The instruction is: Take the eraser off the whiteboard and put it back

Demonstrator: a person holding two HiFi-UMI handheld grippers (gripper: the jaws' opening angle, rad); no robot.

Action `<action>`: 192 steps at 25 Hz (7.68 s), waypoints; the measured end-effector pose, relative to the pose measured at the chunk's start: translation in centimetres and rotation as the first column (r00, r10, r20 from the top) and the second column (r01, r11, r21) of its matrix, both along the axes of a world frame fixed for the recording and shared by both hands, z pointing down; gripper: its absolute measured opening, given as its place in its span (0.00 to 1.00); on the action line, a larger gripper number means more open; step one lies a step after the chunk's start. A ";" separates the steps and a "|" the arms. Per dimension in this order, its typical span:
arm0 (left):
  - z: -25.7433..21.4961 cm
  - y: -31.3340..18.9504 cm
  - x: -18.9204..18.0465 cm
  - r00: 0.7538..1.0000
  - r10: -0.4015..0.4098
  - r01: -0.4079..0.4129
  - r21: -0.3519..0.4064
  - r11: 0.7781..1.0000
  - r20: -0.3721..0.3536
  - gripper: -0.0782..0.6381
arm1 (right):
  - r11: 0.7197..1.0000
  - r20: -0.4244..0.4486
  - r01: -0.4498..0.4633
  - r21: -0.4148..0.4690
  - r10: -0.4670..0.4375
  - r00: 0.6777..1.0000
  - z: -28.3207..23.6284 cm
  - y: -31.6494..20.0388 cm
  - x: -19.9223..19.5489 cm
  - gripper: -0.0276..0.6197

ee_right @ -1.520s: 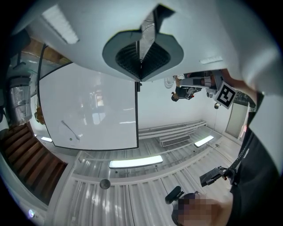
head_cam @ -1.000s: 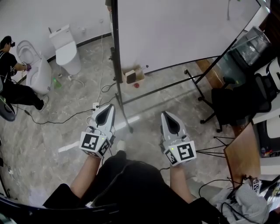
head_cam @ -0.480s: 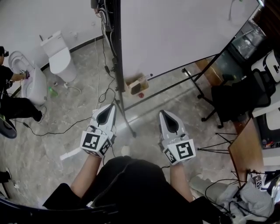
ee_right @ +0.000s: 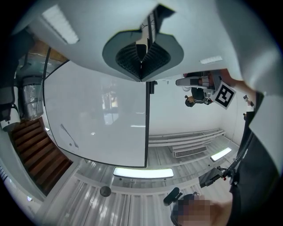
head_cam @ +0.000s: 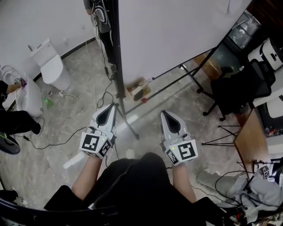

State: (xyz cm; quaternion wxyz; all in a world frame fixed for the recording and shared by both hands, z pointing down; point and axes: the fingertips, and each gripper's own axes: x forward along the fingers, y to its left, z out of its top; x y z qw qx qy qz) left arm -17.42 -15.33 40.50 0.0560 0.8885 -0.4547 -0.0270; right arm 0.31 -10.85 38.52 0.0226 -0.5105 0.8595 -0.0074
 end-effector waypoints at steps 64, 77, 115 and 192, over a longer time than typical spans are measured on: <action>10.2 -10.4 11.4 0.934 0.054 -0.004 -0.141 0.990 0.354 0.58 | 0.953 -0.023 0.292 -0.079 -0.295 0.955 3.9 -9.9 3.1 0.06; 11.8 -10.9 11.2 0.938 0.070 -0.008 -0.182 0.983 0.339 0.41 | 0.966 -0.025 0.241 -0.090 -0.244 0.969 4.0 -10.4 4.7 0.06; -4.6 -4.0 4.4 0.989 -0.137 0.131 0.098 0.987 0.061 0.39 | 0.958 -0.012 0.284 0.038 -0.284 0.959 -1.5 -8.1 0.4 0.06; -3.6 -5.1 6.1 0.999 -0.048 0.046 0.075 0.996 0.027 0.38 | 0.981 -0.027 0.191 0.040 -0.190 0.981 -2.0 -7.6 3.6 0.06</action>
